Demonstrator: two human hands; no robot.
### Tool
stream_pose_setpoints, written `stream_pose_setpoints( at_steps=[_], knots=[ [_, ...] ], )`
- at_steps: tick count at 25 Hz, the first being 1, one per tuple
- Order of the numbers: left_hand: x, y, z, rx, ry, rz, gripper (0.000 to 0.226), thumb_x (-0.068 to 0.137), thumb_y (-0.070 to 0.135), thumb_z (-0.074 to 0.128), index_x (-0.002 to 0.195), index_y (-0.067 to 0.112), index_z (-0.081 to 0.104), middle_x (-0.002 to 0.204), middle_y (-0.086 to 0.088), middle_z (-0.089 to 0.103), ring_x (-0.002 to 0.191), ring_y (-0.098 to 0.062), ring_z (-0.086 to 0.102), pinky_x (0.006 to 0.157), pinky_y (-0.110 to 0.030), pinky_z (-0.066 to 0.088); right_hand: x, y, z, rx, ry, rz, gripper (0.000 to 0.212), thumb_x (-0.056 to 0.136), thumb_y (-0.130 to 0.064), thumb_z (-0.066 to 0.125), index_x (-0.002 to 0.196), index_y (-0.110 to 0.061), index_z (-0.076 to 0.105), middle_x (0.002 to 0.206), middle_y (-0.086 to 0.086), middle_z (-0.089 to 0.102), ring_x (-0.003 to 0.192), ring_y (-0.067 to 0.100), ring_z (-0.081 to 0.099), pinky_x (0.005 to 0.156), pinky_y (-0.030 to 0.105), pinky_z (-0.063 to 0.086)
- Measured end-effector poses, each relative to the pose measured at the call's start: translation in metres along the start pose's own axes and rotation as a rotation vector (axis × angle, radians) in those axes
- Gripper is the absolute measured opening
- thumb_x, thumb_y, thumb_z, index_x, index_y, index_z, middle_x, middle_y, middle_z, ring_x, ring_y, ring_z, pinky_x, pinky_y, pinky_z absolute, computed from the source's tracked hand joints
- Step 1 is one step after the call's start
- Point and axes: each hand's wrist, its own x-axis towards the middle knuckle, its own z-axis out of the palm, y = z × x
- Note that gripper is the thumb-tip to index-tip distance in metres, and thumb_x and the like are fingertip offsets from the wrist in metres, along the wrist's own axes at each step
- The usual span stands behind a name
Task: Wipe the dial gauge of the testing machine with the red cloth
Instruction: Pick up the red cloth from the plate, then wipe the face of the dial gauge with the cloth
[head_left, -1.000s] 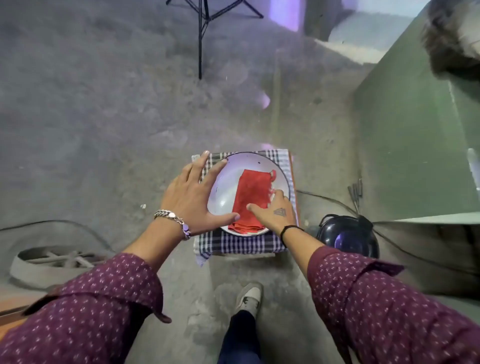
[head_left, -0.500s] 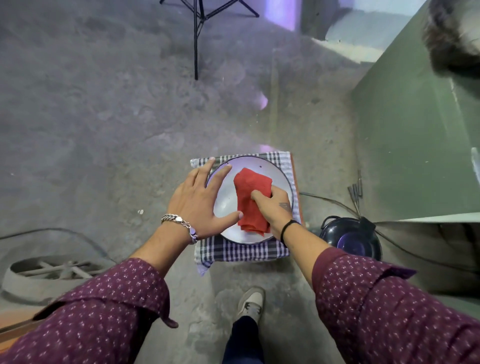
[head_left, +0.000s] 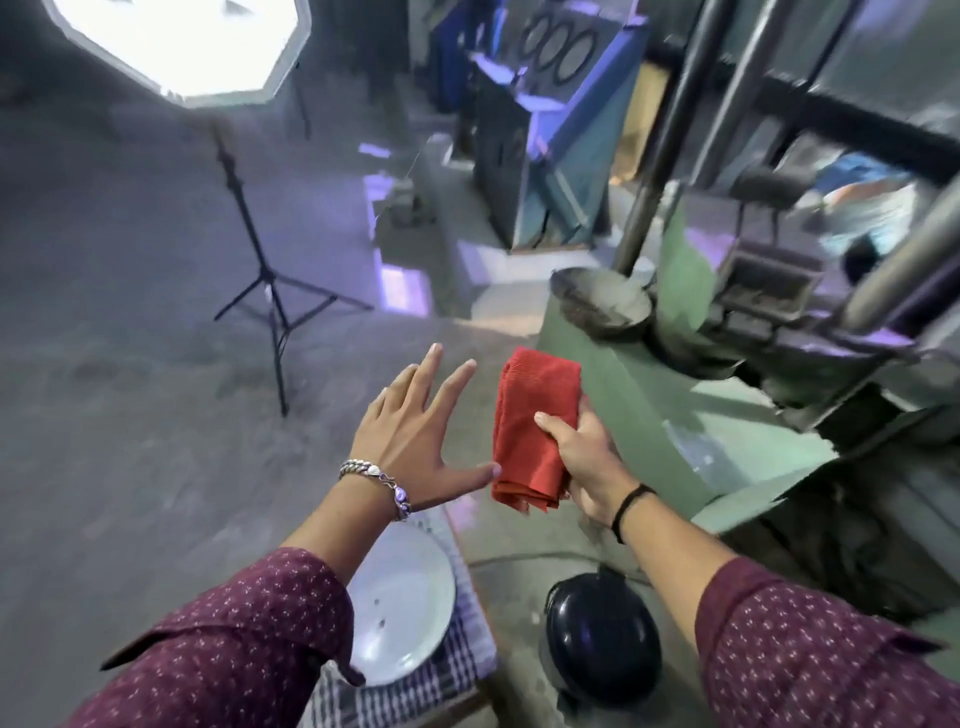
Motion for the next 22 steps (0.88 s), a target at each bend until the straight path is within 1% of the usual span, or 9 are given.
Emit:
stream_pose_setpoints(
  at_steps=[2,5,7,9,11,15,19,21,22],
  knots=[
    [0.028,0.047,-0.029,0.006,0.039,0.094,0.131,0.064,0.105,0.053,0.173,0.048,0.007,0.185,0.002,-0.002,0.167,-0.033,0.018,0.129,-0.060,0.032,-0.009,-0.056,-0.041,0.019,0.048,-0.095,0.043,0.108,-0.005,0.066,0.137,-0.037,0.065,0.118,-0.008,0.086,0.106,0.011,0.082,0.088,0.030,0.066],
    [0.060,0.117,-0.063,0.003,0.115,0.240,0.132,0.063,0.106,0.053,0.173,0.048,0.010,0.185,0.001,-0.001,0.166,-0.035,0.021,0.130,-0.061,0.031,-0.033,-0.130,-0.102,0.023,0.121,-0.219,0.051,0.108,-0.007,0.068,0.150,-0.035,0.058,0.127,-0.003,0.084,0.113,0.016,0.081,0.097,0.039,0.065],
    [0.078,0.173,-0.080,-0.004,0.164,0.344,0.132,0.062,0.108,0.050,0.173,0.047,0.013,0.185,0.001,0.000,0.165,-0.035,0.022,0.129,-0.060,0.032,-0.058,-0.175,-0.152,0.035,0.200,-0.298,0.053,0.108,-0.008,0.070,0.149,-0.037,0.054,0.132,0.003,0.081,0.111,0.018,0.081,0.092,0.043,0.067],
    [0.091,0.232,-0.093,-0.025,0.206,0.430,0.133,0.060,0.109,0.049,0.172,0.048,0.014,0.185,0.002,0.001,0.165,-0.035,0.023,0.130,-0.058,0.032,-0.091,-0.214,-0.201,0.017,0.266,-0.364,0.055,0.107,-0.011,0.072,0.144,-0.046,0.051,0.131,-0.001,0.079,0.108,0.022,0.082,0.086,0.048,0.070],
    [0.098,0.290,-0.103,-0.045,0.231,0.511,0.133,0.059,0.111,0.046,0.172,0.050,0.010,0.185,0.003,0.000,0.166,-0.035,0.022,0.131,-0.057,0.030,-0.124,-0.244,-0.248,-0.019,0.337,-0.427,0.057,0.105,-0.015,0.074,0.140,-0.052,0.048,0.131,-0.001,0.077,0.108,0.025,0.082,0.085,0.052,0.070],
    [0.097,0.419,-0.118,-0.074,0.262,0.675,0.134,0.060,0.110,0.051,0.172,0.051,0.007,0.185,0.004,-0.003,0.166,-0.033,0.020,0.132,-0.057,0.029,-0.198,-0.288,-0.353,-0.046,0.463,-0.536,0.057,0.103,-0.017,0.075,0.132,-0.058,0.048,0.132,-0.003,0.076,0.107,0.016,0.082,0.085,0.042,0.069],
    [0.070,0.552,-0.121,-0.079,0.286,0.831,0.135,0.061,0.106,0.056,0.173,0.048,0.007,0.185,0.002,-0.005,0.166,-0.035,0.020,0.131,-0.058,0.030,-0.284,-0.311,-0.458,-0.044,0.581,-0.593,0.059,0.104,-0.014,0.072,0.120,-0.068,0.053,0.120,-0.014,0.082,0.105,0.011,0.082,0.078,0.033,0.069],
    [0.051,0.615,-0.118,-0.111,0.293,0.894,0.134,0.061,0.105,0.055,0.173,0.049,0.008,0.185,0.001,-0.005,0.165,-0.035,0.020,0.130,-0.058,0.031,-0.330,-0.315,-0.512,-0.054,0.658,-0.611,0.064,0.105,-0.014,0.072,0.116,-0.075,0.054,0.115,-0.021,0.082,0.105,0.010,0.082,0.081,0.036,0.070],
    [0.039,0.649,-0.115,-0.124,0.297,0.929,0.134,0.060,0.105,0.054,0.173,0.049,0.010,0.185,0.000,-0.004,0.165,-0.035,0.022,0.129,-0.058,0.032,-0.357,-0.315,-0.539,-0.064,0.705,-0.605,0.064,0.105,-0.016,0.072,0.118,-0.075,0.052,0.114,-0.019,0.083,0.104,0.012,0.083,0.082,0.040,0.070]
  ],
)
